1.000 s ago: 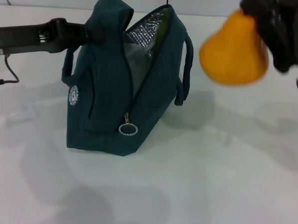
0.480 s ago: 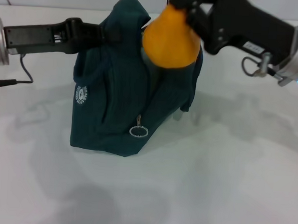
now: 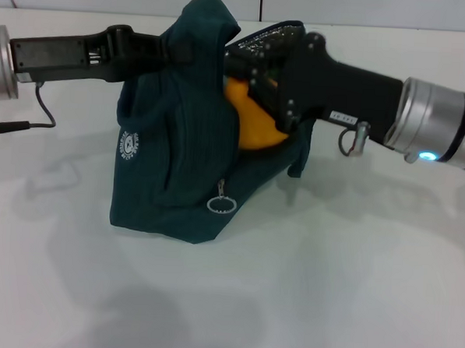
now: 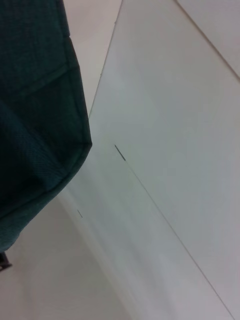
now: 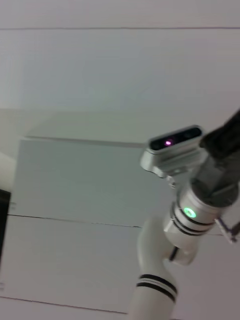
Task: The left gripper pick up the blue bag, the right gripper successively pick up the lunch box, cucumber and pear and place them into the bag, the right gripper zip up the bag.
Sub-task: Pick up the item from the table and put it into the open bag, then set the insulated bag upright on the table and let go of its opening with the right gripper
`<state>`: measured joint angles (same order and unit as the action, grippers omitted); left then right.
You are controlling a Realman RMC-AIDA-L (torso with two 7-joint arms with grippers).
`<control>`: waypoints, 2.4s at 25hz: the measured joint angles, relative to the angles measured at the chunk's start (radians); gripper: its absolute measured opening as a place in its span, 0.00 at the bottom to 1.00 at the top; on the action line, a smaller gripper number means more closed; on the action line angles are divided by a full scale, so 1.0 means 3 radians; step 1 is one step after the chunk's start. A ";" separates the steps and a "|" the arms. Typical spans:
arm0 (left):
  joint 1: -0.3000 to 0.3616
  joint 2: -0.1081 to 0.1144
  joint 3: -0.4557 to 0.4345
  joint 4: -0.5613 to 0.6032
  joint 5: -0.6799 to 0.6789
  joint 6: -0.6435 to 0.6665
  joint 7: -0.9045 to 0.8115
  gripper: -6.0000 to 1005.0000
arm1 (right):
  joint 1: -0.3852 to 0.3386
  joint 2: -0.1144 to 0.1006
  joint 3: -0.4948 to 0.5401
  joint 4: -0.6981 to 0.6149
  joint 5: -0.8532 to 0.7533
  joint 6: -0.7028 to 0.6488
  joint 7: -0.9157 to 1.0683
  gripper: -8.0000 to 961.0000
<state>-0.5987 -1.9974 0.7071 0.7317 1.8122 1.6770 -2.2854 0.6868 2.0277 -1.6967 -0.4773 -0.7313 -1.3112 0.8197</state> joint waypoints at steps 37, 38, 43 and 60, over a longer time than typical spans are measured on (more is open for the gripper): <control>0.0043 -0.0025 0.0001 0.0000 0.0004 0.0050 -0.0001 0.07 | -0.0058 0.0001 -0.0462 0.0014 0.0123 0.0267 -0.0057 0.05; 0.0042 -0.0025 0.0000 0.0000 0.0004 0.0050 -0.0001 0.07 | -0.0066 0.0001 -0.0465 0.0015 0.0123 0.0268 -0.0057 0.05; 0.0032 -0.0021 0.0000 0.0000 0.0004 0.0050 -0.0001 0.07 | -0.0146 -0.0011 -0.0446 0.0016 0.0127 0.0375 -0.0059 0.05; 0.0020 -0.0005 -0.0010 0.0000 0.0003 0.0043 -0.0016 0.07 | -0.0213 0.0000 -0.0432 -0.0069 0.0141 0.0302 -0.0133 0.19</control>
<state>-0.5926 -1.9987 0.7042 0.7317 1.8132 1.6900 -2.2903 0.6230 2.0276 -1.8261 -0.4981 -0.6889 -1.2208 0.7798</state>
